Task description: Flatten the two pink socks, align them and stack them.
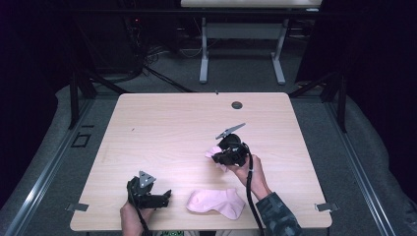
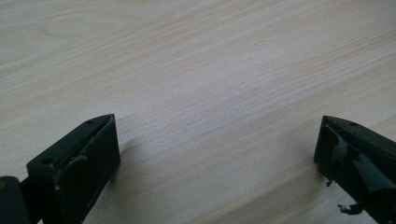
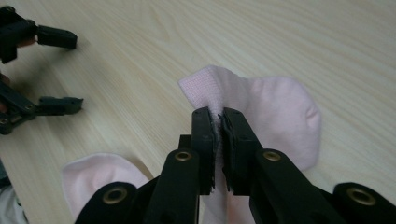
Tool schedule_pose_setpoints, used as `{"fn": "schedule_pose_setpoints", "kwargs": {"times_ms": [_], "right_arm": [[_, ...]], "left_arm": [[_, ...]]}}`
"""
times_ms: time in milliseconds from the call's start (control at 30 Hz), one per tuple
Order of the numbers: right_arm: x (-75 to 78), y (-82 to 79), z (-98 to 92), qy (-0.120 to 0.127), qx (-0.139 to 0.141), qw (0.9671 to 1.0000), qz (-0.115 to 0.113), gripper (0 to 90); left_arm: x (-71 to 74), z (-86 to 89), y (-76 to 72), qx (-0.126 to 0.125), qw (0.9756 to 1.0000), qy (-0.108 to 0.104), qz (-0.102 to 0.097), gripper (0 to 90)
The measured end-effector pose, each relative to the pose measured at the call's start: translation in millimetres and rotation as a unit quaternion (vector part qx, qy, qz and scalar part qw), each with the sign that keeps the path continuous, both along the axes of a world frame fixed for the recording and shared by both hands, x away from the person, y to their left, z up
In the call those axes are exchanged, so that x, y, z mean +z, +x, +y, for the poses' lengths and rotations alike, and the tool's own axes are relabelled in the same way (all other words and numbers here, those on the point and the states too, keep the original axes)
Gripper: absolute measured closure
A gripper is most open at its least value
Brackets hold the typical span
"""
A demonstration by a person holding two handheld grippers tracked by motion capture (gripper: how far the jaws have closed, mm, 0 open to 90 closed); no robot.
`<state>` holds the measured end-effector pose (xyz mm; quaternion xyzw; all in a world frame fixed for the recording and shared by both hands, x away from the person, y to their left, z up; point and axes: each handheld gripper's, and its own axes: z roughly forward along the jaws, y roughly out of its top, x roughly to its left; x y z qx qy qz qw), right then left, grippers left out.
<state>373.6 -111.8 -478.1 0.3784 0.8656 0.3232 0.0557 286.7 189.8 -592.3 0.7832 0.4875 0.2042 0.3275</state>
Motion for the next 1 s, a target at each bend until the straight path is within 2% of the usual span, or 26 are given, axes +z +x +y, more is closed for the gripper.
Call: {"fn": "schedule_pose_setpoints", "kwargs": {"times_ms": [133,200,300,367,400,433,467,500,533,567,600,633,667,700,733,767,800,867,900,967,1000], "right_arm": [[15.5,-2.9,-0.9,0.016,-0.001,0.9998,-0.006,83.7],[18.0,-3.4,-0.9,0.024,-0.003,0.9997,-0.008,83.7],[29.2,-6.1,1.6,0.033,-0.004,0.9994,-0.013,83.6],[33.9,-7.1,3.5,0.043,-0.004,0.9989,-0.016,83.6],[35.9,-7.7,4.6,0.047,-0.005,0.9987,-0.020,83.5],[35.9,-7.7,4.6,0.047,-0.005,0.9987,-0.020,83.5],[40.5,-8.9,6.3,0.054,-0.004,0.9983,-0.021,83.5],[41.7,-9.5,7.5,0.058,-0.006,0.9980,-0.023,83.4],[41.7,-9.5,7.5,0.058,-0.006,0.9980,-0.023,83.4],[46.1,-10.9,9.5,0.062,-0.007,0.9978,-0.022,83.4],[47.0,-11.3,10.4,0.064,-0.007,0.9976,-0.025,83.4],[48.4,-12.1,11.7,0.070,-0.010,0.9971,-0.027,83.4],[48.4,-12.1,11.7,0.070,-0.010,0.9971,-0.027,83.4],[50.1,-13.1,13.7,0.071,-0.013,0.9969,-0.030,83.4],[50.1,-13.1,13.7,0.071,-0.013,0.9969,-0.030,83.4],[50.5,-13.7,14.4,0.075,-0.015,0.9967,-0.028,83.4],[51.0,-14.3,15.3,0.074,-0.017,0.9967,-0.028,83.3],[51.0,-15.3,16.5,0.077,-0.023,0.9963,-0.030,83.3],[50.9,-16.6,17.3,0.082,-0.028,0.9958,-0.031,83.2],[50.4,-17.4,16.1,0.089,-0.029,0.9953,-0.026,83.2],[50.0,-17.7,14.9,0.092,-0.030,0.9950,-0.025,83.1]], "left_arm": [[1.2,-1.2,1.1,-0.005,1.0000,-0.002,0.000,0.0],[2.2,-2.4,1.6,-0.007,1.0000,-0.001,-0.004,0.0],[19.4,-12.5,2.3,-0.022,0.9991,-0.019,-0.030,0.3],[30.9,-20.2,2.9,-0.038,0.9974,-0.043,-0.044,0.3],[30.9,-20.2,2.9,-0.038,0.9974,-0.043,-0.044,0.6],[36.3,-25.0,3.1,-0.045,0.9964,-0.052,-0.050,0.6],[43.6,-33.7,4.2,-0.060,0.9938,-0.072,-0.059,1.8],[47.3,-38.9,4.5,-0.068,0.9926,-0.079,-0.064,3.1],[47.3,-38.9,4.5,-0.068,0.9926,-0.079,-0.064,4.5],[52.1,-51.0,7.0,-0.084,0.9904,-0.086,-0.068,6.0],[52.1,-51.0,7.0,-0.084,0.9904,-0.086,-0.068,6.7],[54.7,-65.5,9.7,-0.099,0.9883,-0.089,-0.074,8.2],[54.7,-65.5,9.7,-0.099,0.9883,-0.089,-0.074,9.4],[56.0,-75.8,11.3,-0.109,0.9865,-0.090,-0.082,11.2],[56.0,-75.8,11.3,-0.109,0.9865,-0.090,-0.082,13.5],[56.4,-82.9,12.4,-0.115,0.9849,-0.095,-0.088,13.5],[56.3,-88.7,13.1,-0.115,0.9846,-0.091,-0.095,15.2],[55.2,-98.3,16.6,-0.119,0.9838,-0.095,-0.095,18.3],[55.1,-106.2,19.0,-0.113,0.9837,-0.094,-0.103,24.2],[55.7,-110.4,21.4,-0.109,0.9842,-0.093,-0.105,29.5],[56.5,-115.4,24.1,-0.105,0.9834,-0.093,-0.115,33.8]]}}
